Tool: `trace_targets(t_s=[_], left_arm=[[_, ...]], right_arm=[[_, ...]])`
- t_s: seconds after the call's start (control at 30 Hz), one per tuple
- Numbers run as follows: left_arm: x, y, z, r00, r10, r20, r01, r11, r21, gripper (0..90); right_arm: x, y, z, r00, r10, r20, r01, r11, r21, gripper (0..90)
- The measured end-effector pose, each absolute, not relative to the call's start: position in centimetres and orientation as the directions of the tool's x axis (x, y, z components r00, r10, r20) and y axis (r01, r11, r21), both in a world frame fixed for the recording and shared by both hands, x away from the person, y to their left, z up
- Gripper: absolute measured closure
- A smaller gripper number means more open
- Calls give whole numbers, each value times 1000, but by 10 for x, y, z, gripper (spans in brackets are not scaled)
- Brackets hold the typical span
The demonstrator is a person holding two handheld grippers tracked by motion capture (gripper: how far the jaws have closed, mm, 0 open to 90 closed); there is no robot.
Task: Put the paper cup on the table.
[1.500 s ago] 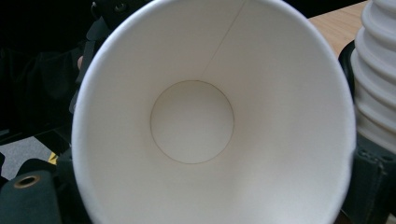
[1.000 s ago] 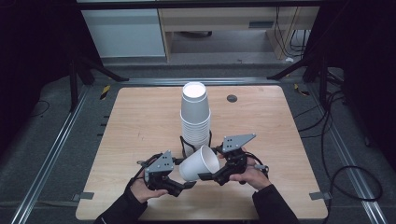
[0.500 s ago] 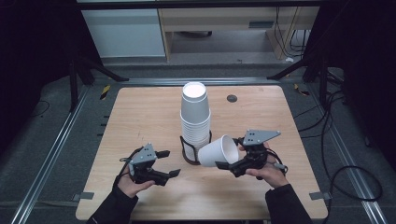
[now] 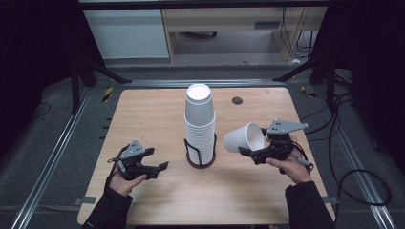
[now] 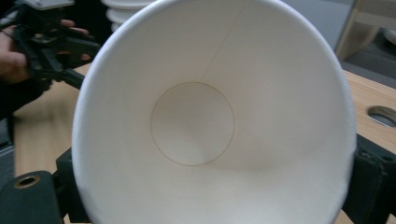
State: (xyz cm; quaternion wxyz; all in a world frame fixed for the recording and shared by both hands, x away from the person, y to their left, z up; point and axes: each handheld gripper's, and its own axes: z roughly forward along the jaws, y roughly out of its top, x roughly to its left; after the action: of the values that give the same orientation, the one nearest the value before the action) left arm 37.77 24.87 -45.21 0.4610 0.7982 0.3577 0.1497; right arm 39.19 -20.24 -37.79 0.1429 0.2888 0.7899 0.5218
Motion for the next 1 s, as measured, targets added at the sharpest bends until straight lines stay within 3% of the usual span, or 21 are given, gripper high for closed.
trace_targets(t_s=[0.53, 1.0], left_arm=[[387, 266, -453, 625, 776, -82, 477, -296, 828, 162], [387, 269, -454, 597, 798, -79, 492, -287, 822, 165]], right_arm=[[431, -236, -365, -604, 797, -9, 445, 347, 826, 98], [469, -251, -375, -456, 885, -91, 595, 379, 709, 94]])
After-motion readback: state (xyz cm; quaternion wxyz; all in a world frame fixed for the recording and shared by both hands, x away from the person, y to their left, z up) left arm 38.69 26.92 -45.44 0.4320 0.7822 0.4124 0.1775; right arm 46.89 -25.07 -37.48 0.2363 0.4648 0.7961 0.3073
